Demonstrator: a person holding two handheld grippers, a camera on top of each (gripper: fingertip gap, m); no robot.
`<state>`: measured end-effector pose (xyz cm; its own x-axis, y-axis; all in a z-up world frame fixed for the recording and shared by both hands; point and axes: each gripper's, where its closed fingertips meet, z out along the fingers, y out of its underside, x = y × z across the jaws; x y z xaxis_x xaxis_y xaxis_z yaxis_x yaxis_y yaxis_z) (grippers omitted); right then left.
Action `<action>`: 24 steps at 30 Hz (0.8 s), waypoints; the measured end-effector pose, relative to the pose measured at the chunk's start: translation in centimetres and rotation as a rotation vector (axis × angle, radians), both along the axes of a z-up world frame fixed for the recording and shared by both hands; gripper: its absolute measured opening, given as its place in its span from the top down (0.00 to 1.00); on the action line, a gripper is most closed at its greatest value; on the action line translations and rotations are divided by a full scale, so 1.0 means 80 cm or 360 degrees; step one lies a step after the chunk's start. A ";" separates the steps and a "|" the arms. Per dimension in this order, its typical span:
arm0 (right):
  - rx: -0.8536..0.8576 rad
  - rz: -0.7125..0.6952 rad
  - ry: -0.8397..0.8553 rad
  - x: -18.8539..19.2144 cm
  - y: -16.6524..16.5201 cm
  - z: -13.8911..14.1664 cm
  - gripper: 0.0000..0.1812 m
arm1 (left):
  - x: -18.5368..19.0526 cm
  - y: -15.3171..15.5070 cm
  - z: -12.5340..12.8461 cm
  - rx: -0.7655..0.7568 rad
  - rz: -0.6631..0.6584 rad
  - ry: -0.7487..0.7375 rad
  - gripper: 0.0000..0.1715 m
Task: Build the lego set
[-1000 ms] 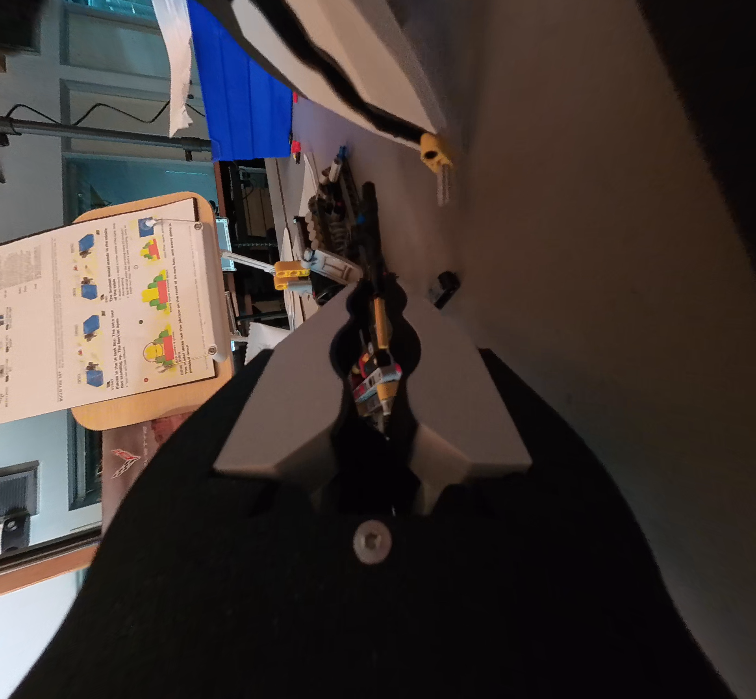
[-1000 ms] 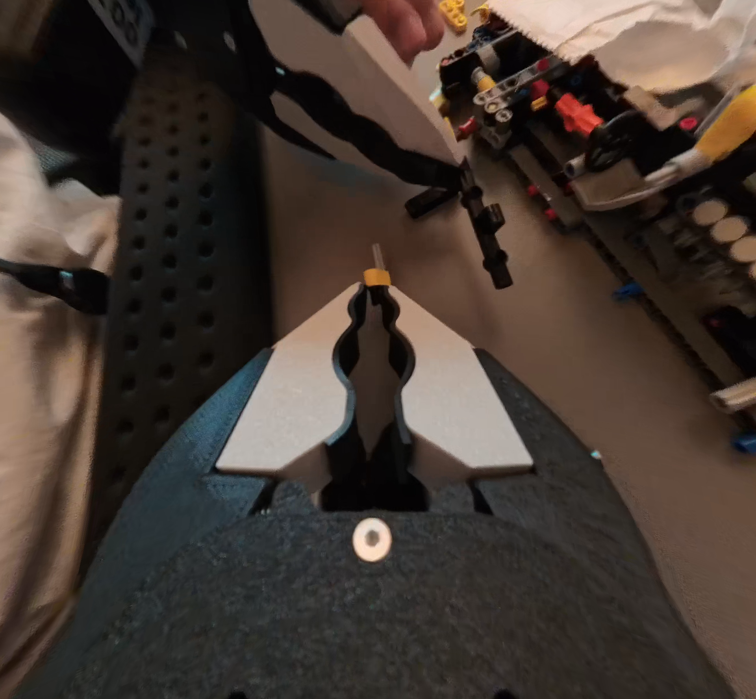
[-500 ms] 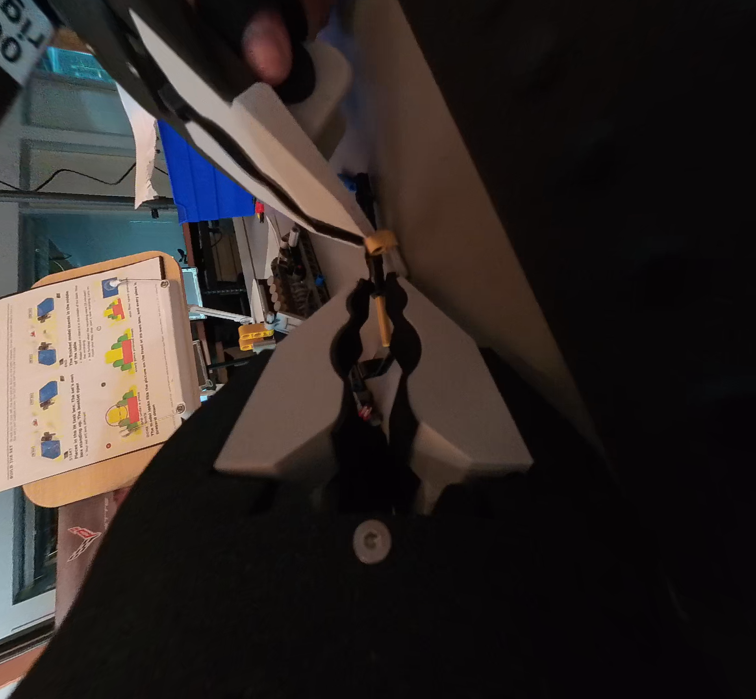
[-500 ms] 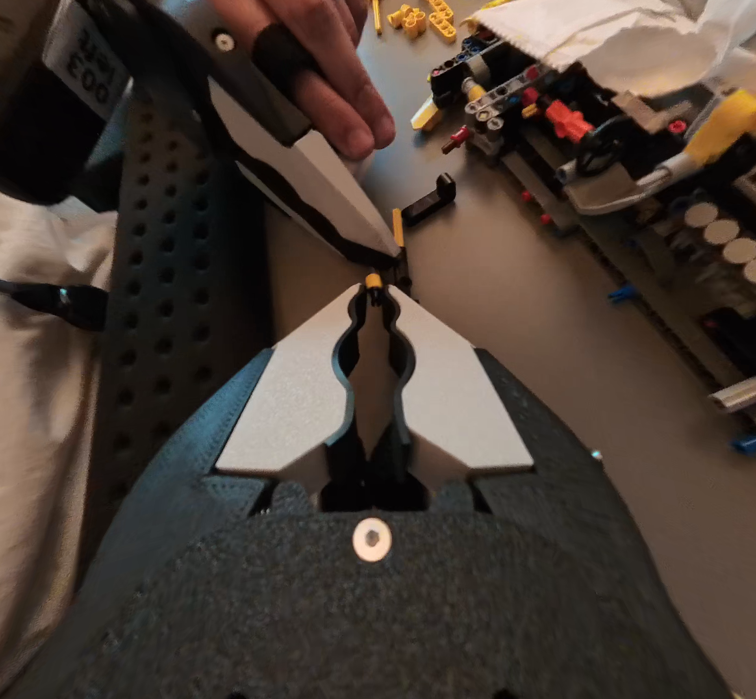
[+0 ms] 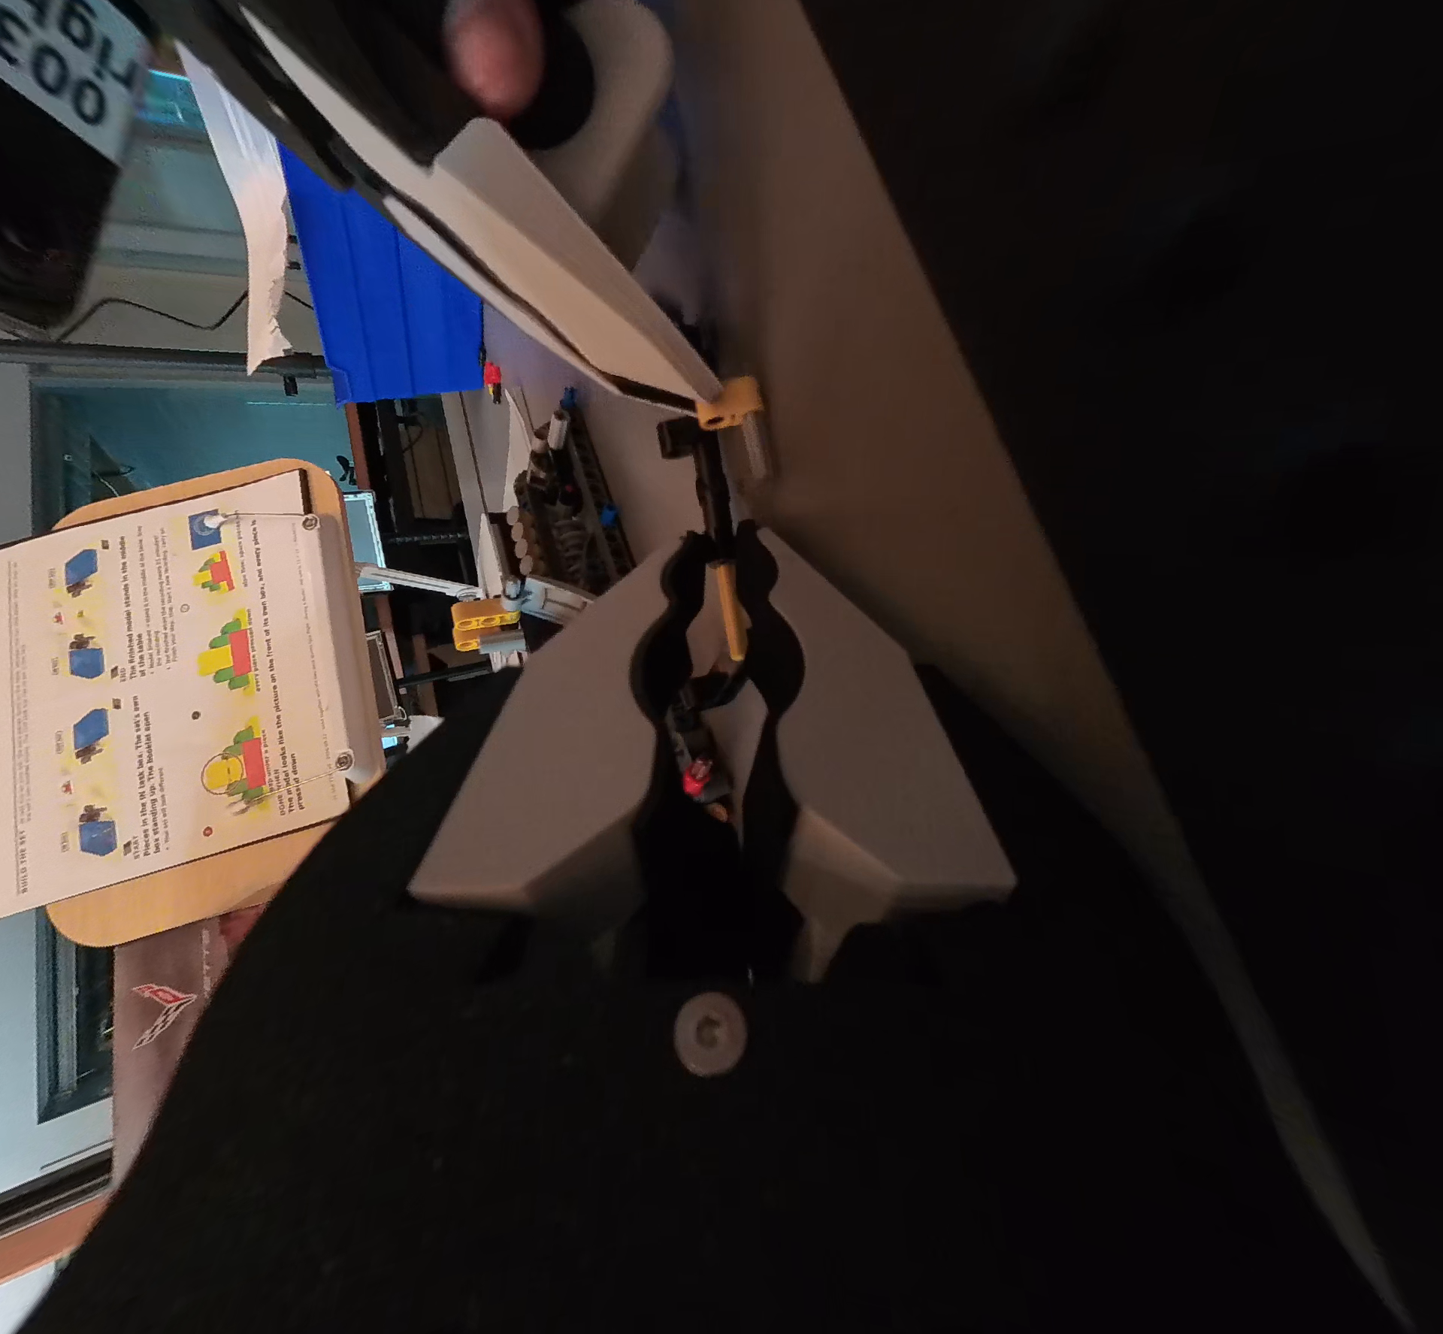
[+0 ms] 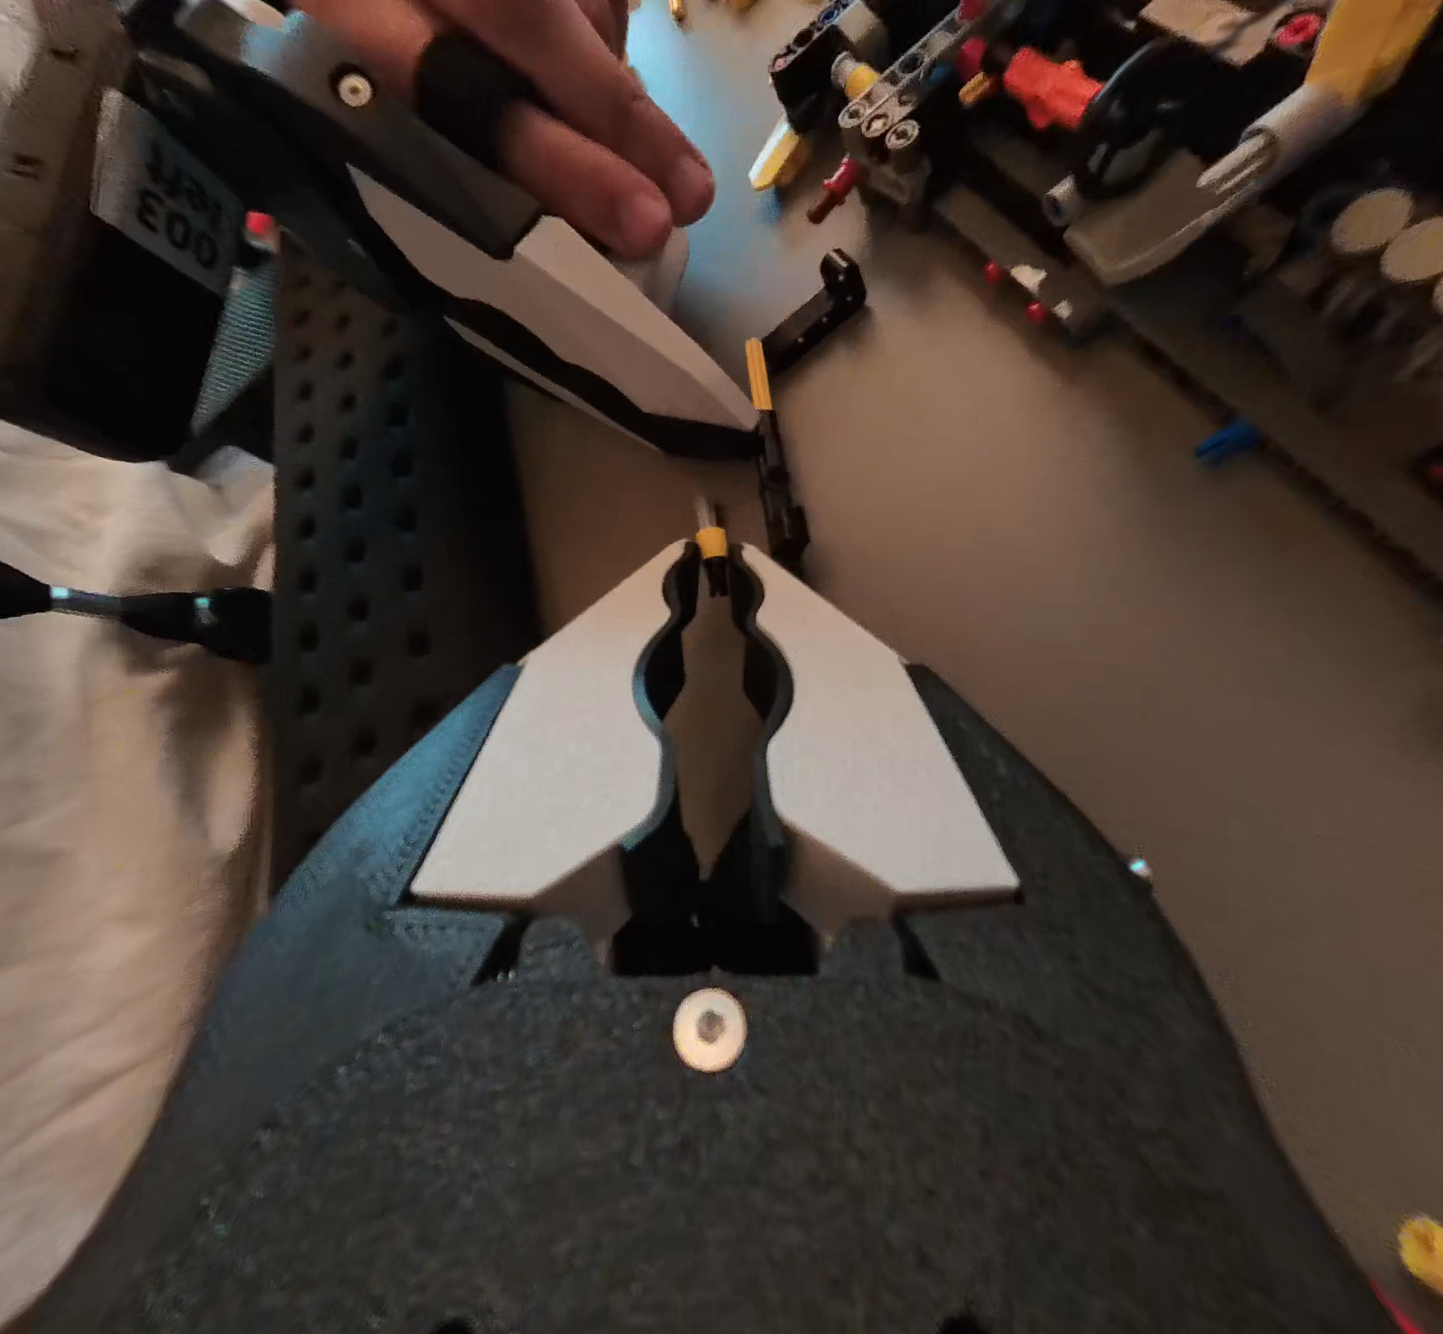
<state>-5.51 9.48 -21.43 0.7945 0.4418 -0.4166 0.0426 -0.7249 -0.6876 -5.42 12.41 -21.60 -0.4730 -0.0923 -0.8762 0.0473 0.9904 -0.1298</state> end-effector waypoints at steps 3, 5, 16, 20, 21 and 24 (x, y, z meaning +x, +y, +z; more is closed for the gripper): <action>0.0096 -0.0024 -0.0251 0.012 0.004 -0.003 0.95 | 0.004 0.009 0.001 0.0015 0.0048 -0.0012 0.97; 0.0146 -0.0030 -0.0363 0.016 0.006 -0.003 0.94 | 0.006 0.012 0.003 0.0003 0.0073 -0.0016 0.97; 0.0156 -0.0108 -0.0505 0.007 0.000 0.000 0.89 | 0.014 0.020 0.021 -0.0165 0.0183 -0.0056 0.98; 0.0018 -0.0220 -0.0548 0.006 -0.003 -0.005 0.85 | 0.014 0.017 0.030 -0.0348 0.0210 -0.0027 0.98; -0.0007 -0.0243 -0.0544 0.004 -0.003 -0.006 0.84 | 0.014 0.016 0.032 -0.0393 0.0212 -0.0014 0.98; -0.0051 -0.0333 -0.0585 0.005 -0.002 -0.009 0.86 | 0.014 0.016 0.035 -0.0471 0.0220 0.0012 0.98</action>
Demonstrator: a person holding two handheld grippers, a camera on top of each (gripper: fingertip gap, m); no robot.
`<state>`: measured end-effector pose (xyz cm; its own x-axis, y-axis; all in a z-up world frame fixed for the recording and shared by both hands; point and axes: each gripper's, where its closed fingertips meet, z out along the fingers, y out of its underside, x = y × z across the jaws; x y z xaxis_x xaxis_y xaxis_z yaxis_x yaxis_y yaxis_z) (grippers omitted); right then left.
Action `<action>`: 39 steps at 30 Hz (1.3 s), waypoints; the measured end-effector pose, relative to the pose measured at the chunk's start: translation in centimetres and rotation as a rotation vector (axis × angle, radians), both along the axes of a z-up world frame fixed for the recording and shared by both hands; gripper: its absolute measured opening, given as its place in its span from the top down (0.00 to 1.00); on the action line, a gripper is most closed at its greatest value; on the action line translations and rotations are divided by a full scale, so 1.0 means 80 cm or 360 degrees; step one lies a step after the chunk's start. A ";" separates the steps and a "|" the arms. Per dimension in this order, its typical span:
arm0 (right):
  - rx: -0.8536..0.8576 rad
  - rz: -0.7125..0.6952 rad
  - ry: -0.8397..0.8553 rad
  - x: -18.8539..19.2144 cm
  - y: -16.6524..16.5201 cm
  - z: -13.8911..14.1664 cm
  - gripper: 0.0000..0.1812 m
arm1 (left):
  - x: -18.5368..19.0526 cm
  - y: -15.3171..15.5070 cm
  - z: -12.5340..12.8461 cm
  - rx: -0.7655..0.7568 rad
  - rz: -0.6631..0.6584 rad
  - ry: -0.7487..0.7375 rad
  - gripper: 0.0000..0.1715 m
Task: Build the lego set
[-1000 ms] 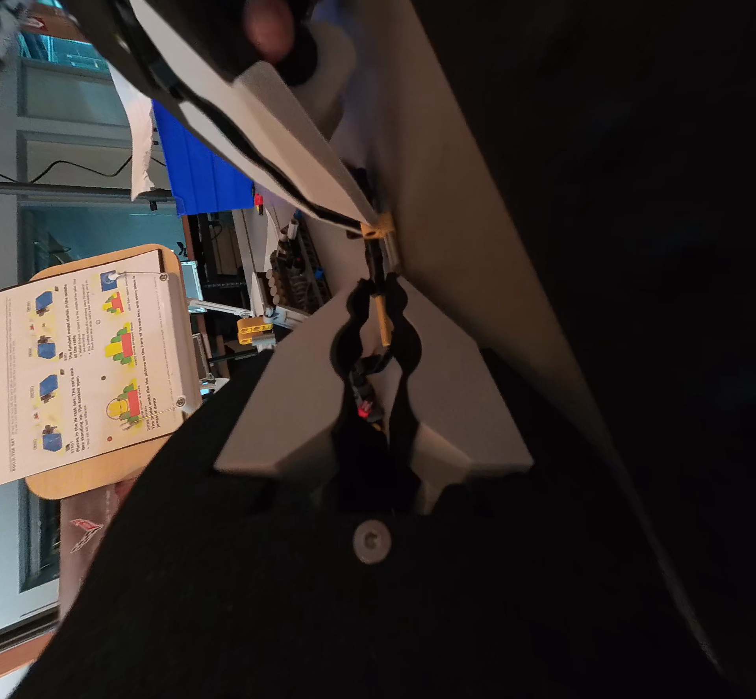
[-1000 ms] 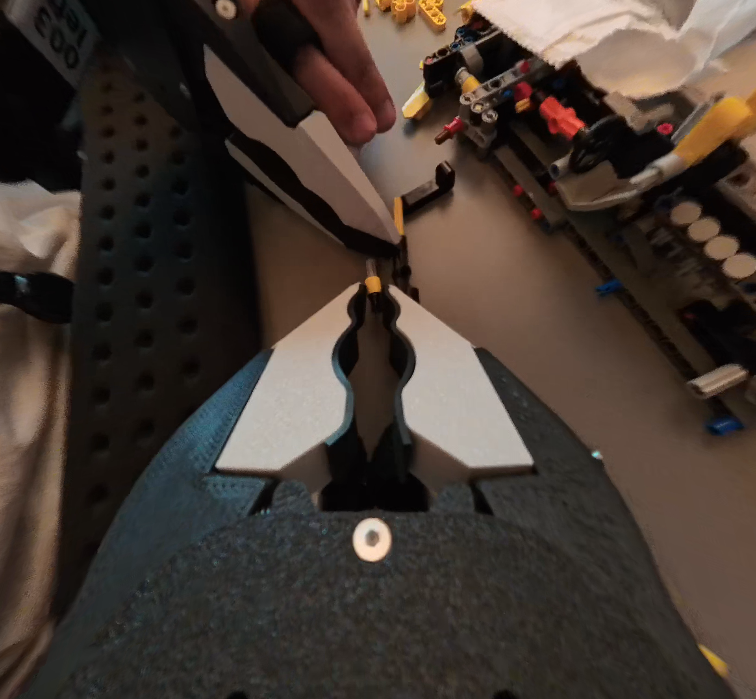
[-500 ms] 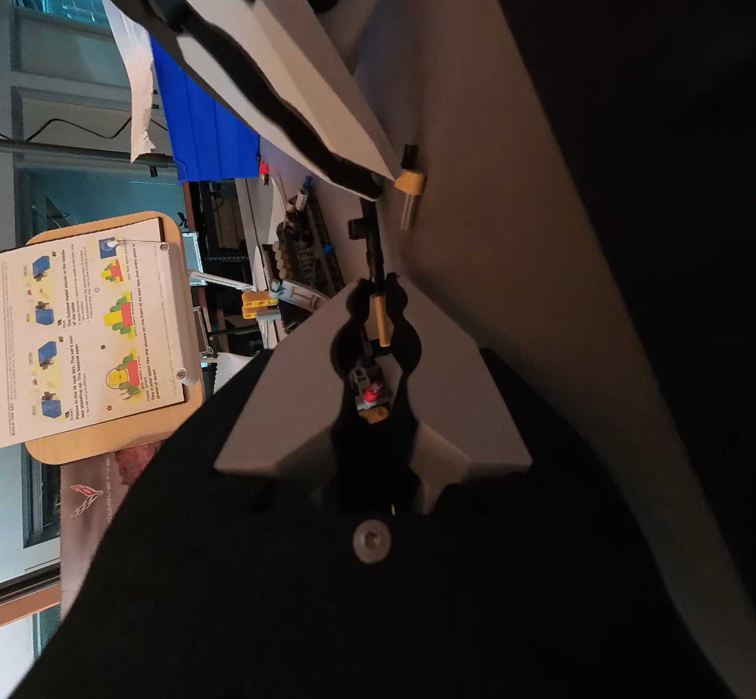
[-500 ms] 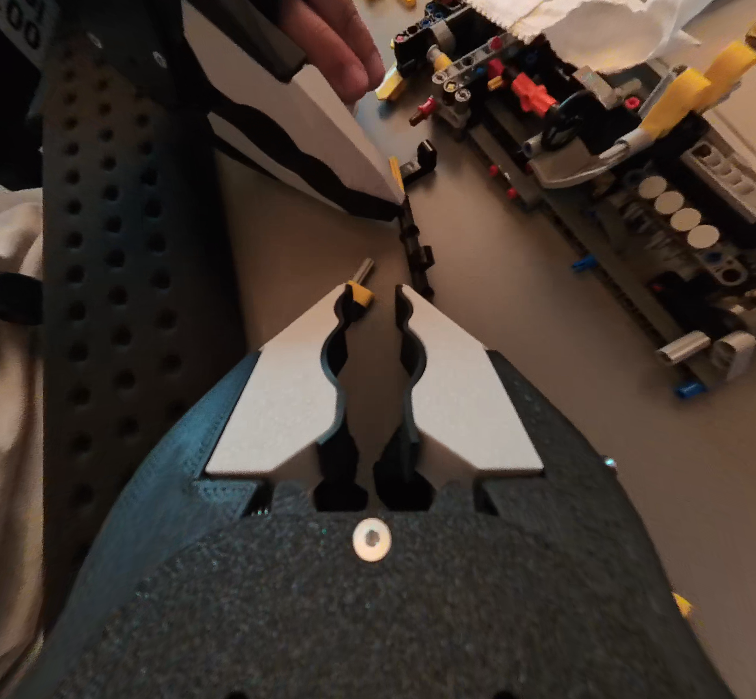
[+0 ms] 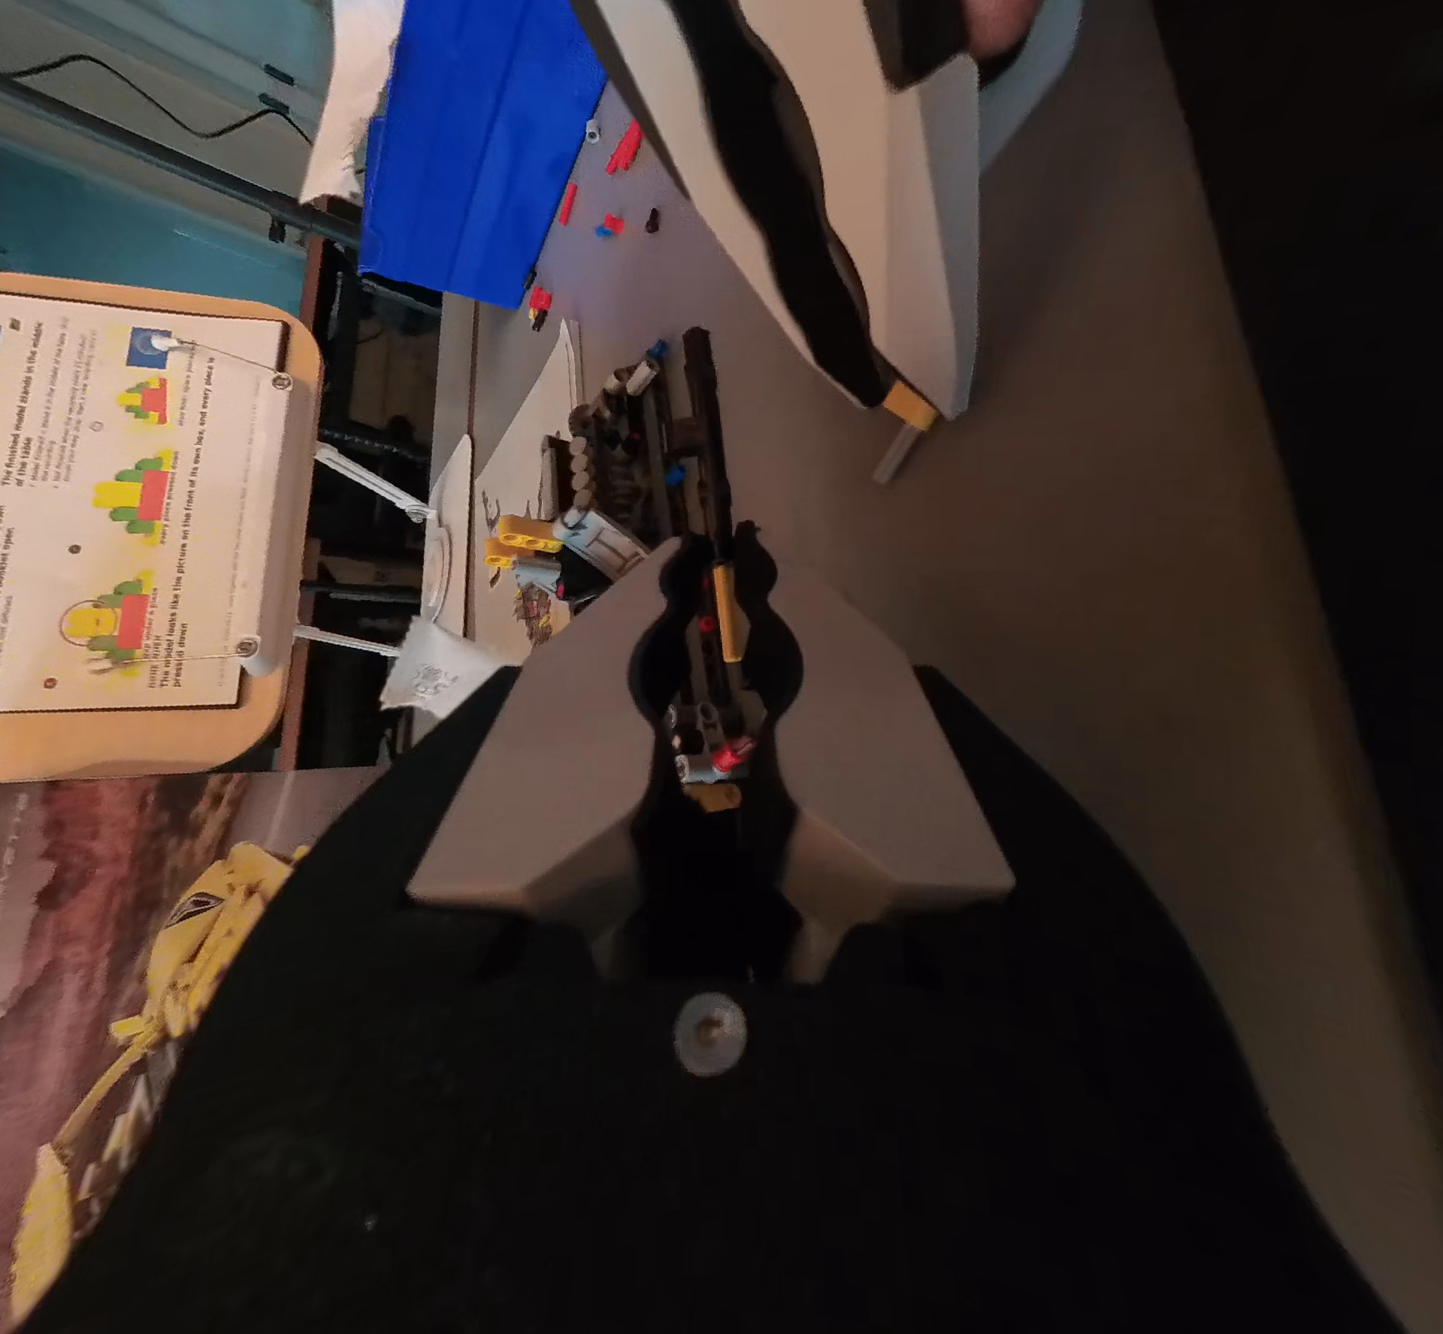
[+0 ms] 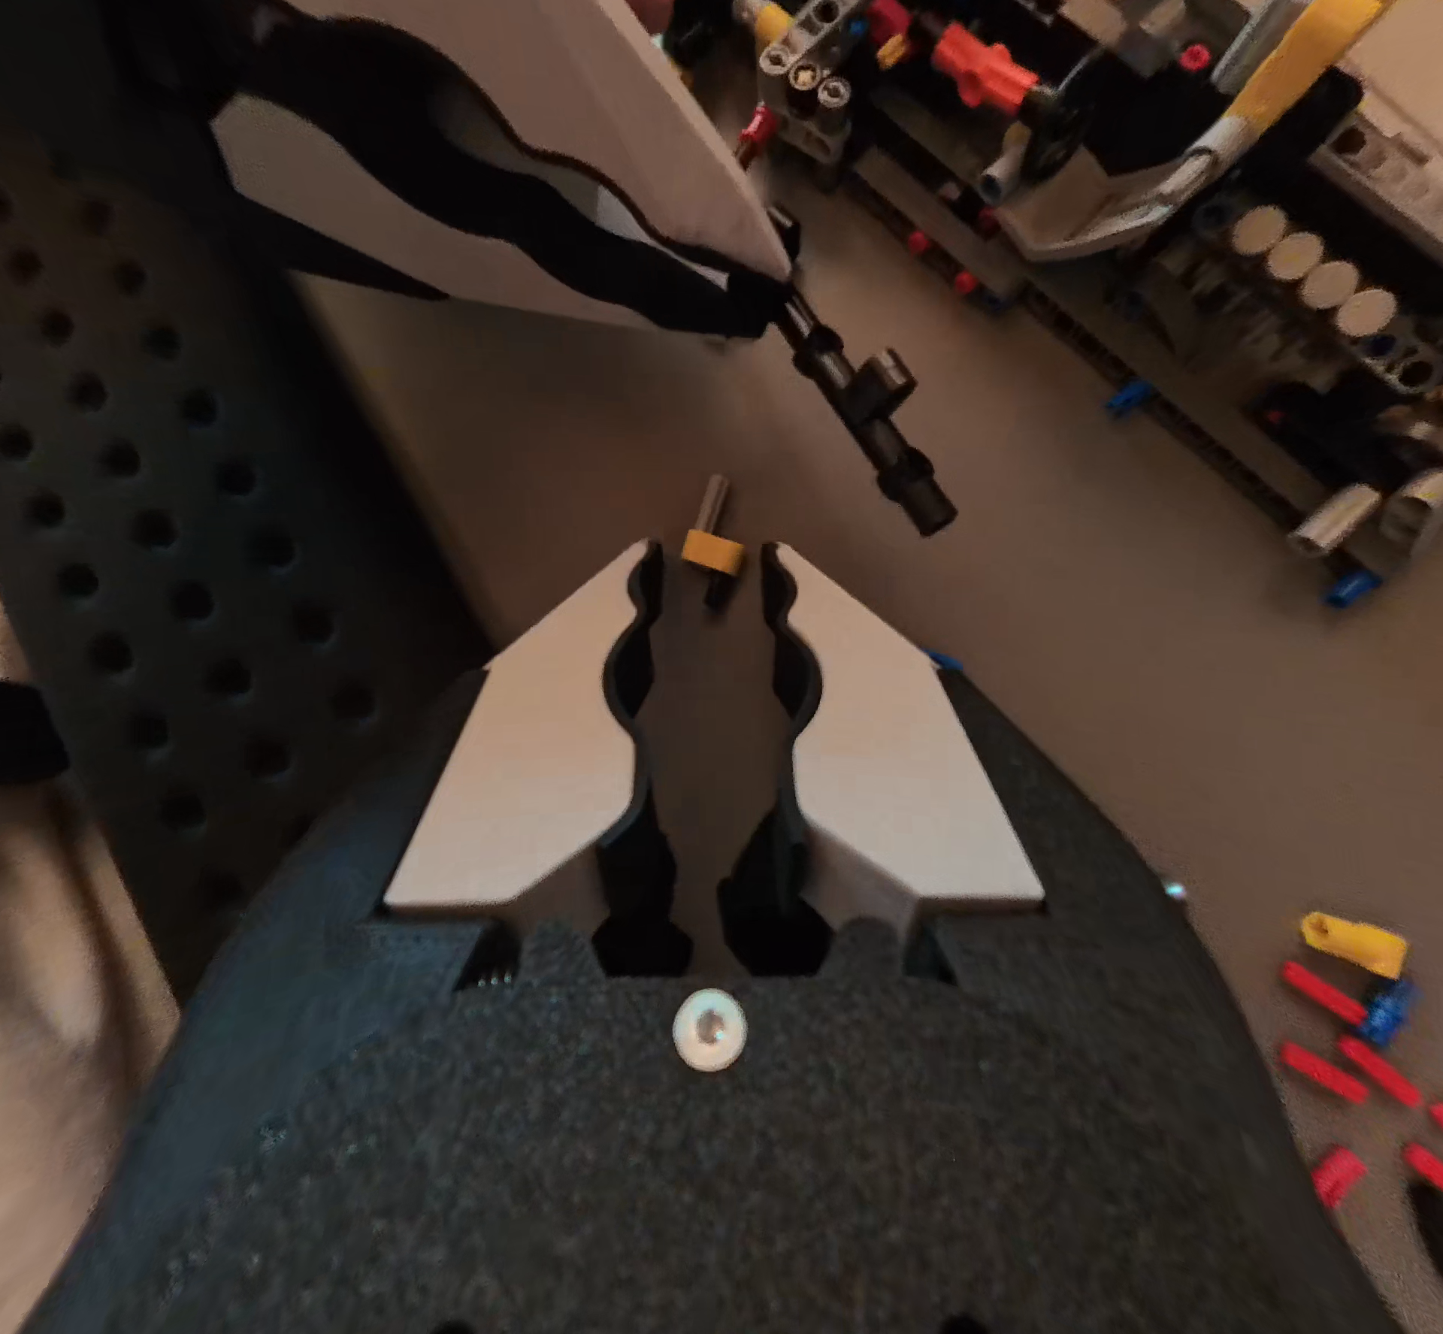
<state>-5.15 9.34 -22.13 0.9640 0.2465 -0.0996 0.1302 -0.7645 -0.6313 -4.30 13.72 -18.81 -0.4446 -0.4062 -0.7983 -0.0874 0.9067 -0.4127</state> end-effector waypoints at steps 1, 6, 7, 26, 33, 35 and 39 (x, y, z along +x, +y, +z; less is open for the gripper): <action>0.0004 -0.0018 -0.0026 0.001 0.001 0.000 0.87 | 0.000 0.000 0.001 -0.0019 -0.0002 0.0006 0.98; 0.0079 0.0060 -0.0296 0.005 0.001 -0.001 0.92 | -0.005 -0.007 -0.003 -0.0197 -0.0035 0.0128 0.98; 0.0097 0.0105 -0.0365 0.005 0.001 0.000 0.92 | -0.006 -0.005 -0.006 -0.0241 -0.0021 0.0176 0.97; 0.0143 0.0823 -0.1092 0.010 0.026 0.050 0.92 | -0.014 -0.014 -0.003 -0.0532 -0.0064 0.0350 0.97; 0.0118 0.0794 -0.1144 0.013 0.032 0.048 0.92 | -0.014 -0.012 -0.006 -0.0462 -0.0057 0.0336 0.97; 0.0107 0.0808 -0.1178 0.013 0.031 0.047 0.92 | -0.013 -0.012 -0.008 -0.0455 -0.0050 0.0342 0.97; 0.0130 0.0859 -0.1155 0.009 0.030 0.048 0.92 | -0.013 -0.012 -0.010 -0.0443 -0.0055 0.0344 0.97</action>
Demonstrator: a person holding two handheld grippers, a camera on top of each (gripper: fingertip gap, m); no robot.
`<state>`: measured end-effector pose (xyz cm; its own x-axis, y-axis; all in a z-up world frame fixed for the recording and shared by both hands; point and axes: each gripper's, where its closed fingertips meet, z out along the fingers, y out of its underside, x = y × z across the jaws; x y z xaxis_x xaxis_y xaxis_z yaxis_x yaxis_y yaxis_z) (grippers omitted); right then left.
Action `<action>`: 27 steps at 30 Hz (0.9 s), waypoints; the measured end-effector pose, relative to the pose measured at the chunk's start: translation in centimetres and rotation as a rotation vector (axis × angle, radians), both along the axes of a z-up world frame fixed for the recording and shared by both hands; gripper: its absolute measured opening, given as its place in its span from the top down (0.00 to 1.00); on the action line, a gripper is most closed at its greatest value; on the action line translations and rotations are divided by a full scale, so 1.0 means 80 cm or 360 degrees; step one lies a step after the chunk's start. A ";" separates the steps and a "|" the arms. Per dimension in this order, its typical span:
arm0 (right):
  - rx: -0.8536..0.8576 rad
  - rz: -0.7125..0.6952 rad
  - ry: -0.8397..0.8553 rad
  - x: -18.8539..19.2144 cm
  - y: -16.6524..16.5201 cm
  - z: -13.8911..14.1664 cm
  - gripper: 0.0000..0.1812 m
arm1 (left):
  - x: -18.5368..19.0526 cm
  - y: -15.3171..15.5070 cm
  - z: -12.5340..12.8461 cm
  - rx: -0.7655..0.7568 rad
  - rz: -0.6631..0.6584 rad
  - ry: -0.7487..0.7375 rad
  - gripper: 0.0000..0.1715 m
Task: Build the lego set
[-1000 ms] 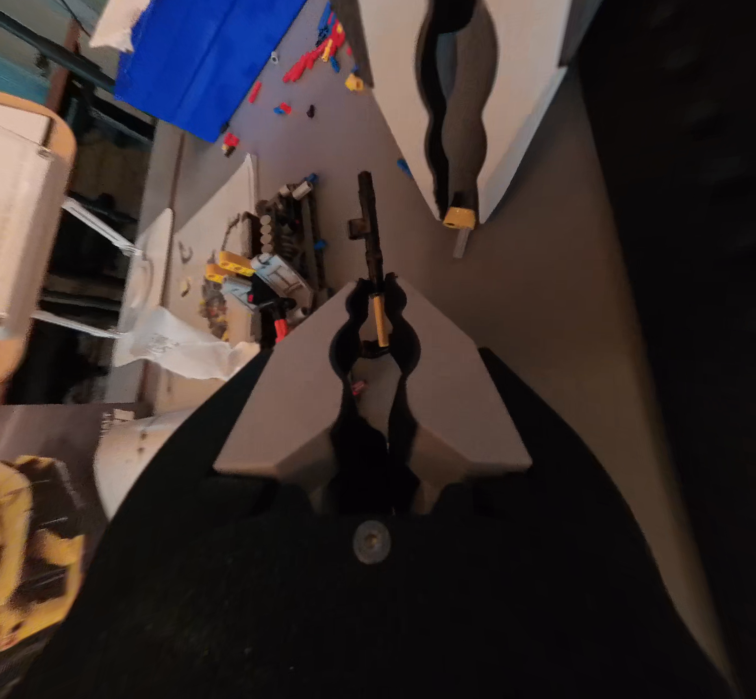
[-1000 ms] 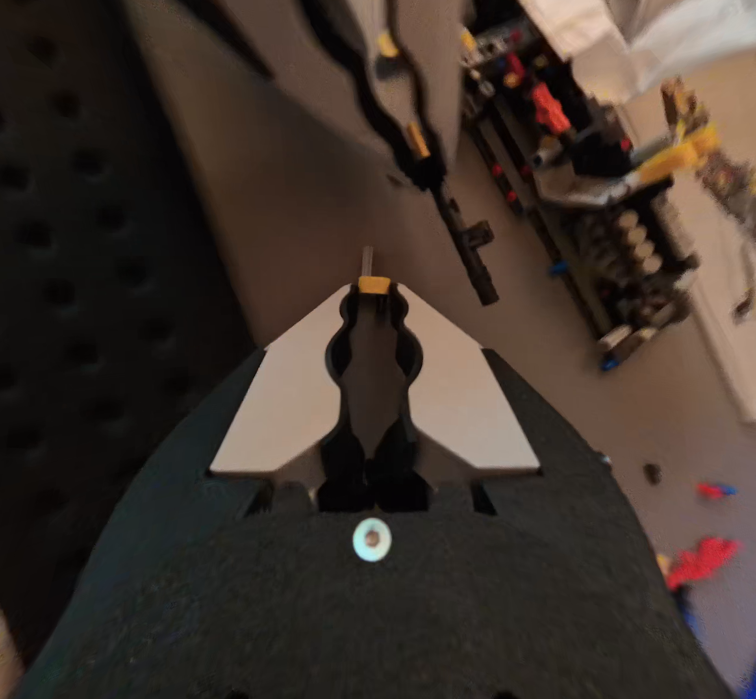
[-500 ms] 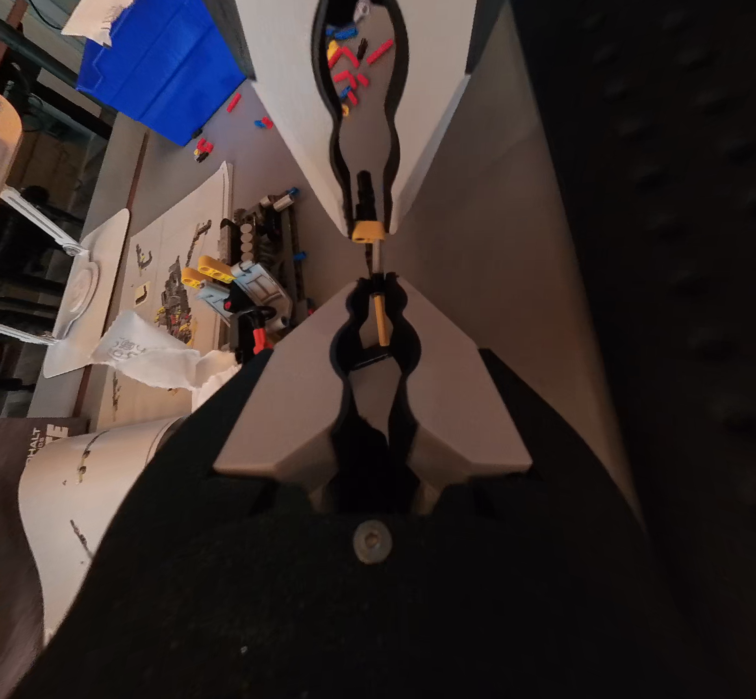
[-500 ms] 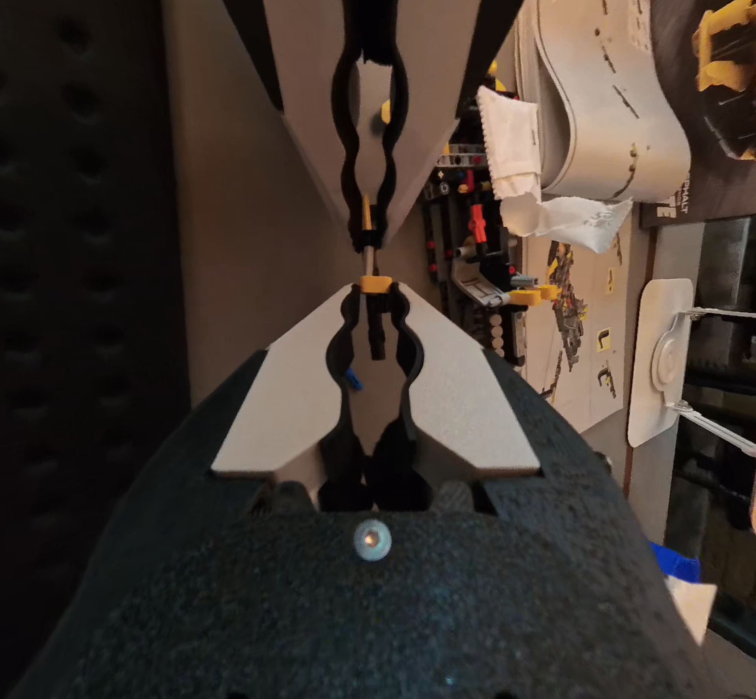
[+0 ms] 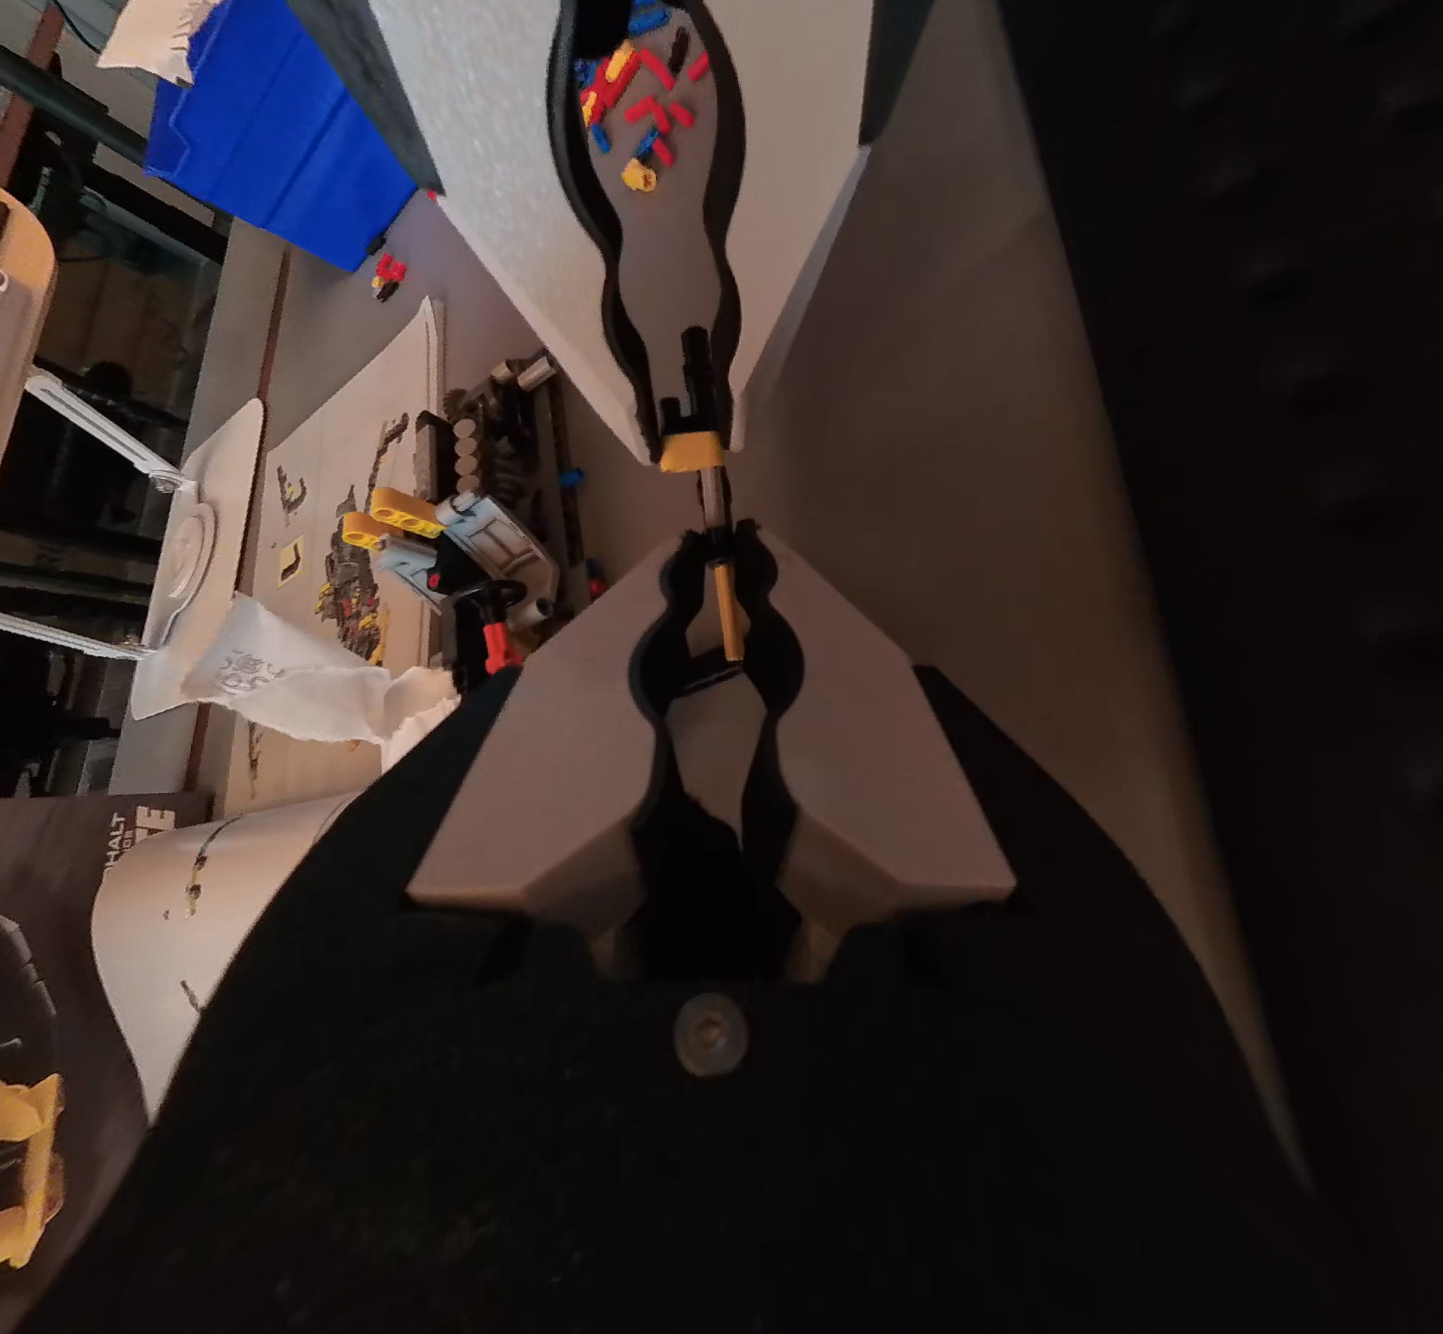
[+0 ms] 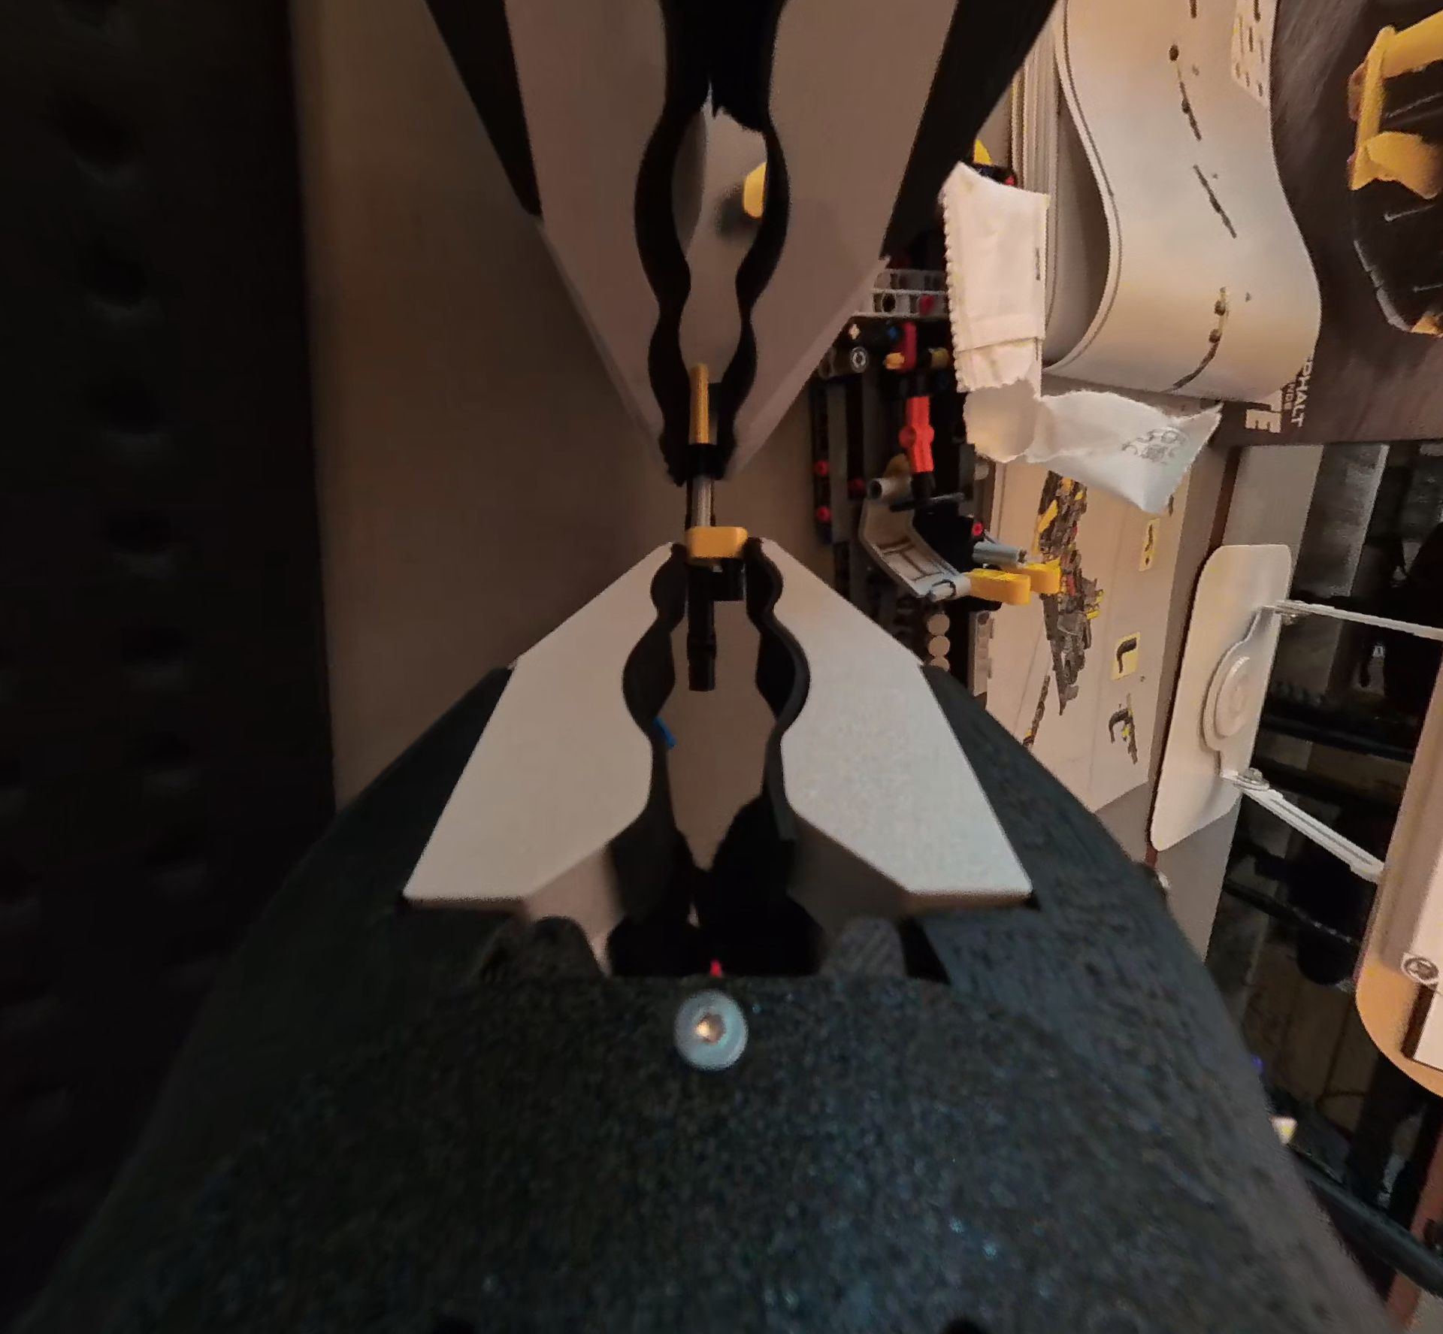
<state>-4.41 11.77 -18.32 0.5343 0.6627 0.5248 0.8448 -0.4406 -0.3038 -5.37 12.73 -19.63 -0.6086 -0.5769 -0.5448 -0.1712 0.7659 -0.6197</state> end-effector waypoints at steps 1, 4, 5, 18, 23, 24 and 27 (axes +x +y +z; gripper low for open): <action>-0.0001 -0.0002 0.0009 0.001 0.000 0.000 0.92 | 0.000 0.000 0.001 -0.0010 0.0001 -0.0002 0.97; 0.0030 0.0023 0.0058 0.000 0.001 0.002 0.92 | 0.000 0.001 0.004 -0.0042 -0.0004 -0.0004 0.97; 0.0036 0.0033 0.0090 0.001 0.001 0.003 0.92 | -0.001 0.000 0.005 -0.0061 -0.0009 -0.0007 0.97; 0.0086 0.0056 0.0342 0.002 0.003 -0.006 0.92 | 0.004 0.001 -0.003 -0.0089 0.0021 0.0022 0.97; 0.0103 0.0037 0.0284 0.000 0.005 -0.004 0.92 | 0.006 0.004 -0.007 -0.0040 0.0050 0.0019 0.97; 0.0093 0.0026 0.0261 0.002 0.005 -0.006 0.92 | 0.006 0.004 -0.007 -0.0052 0.0050 0.0027 0.97; 0.0079 0.0014 0.0246 0.003 0.005 -0.011 0.92 | 0.005 0.003 -0.009 -0.0044 0.0040 0.0032 0.97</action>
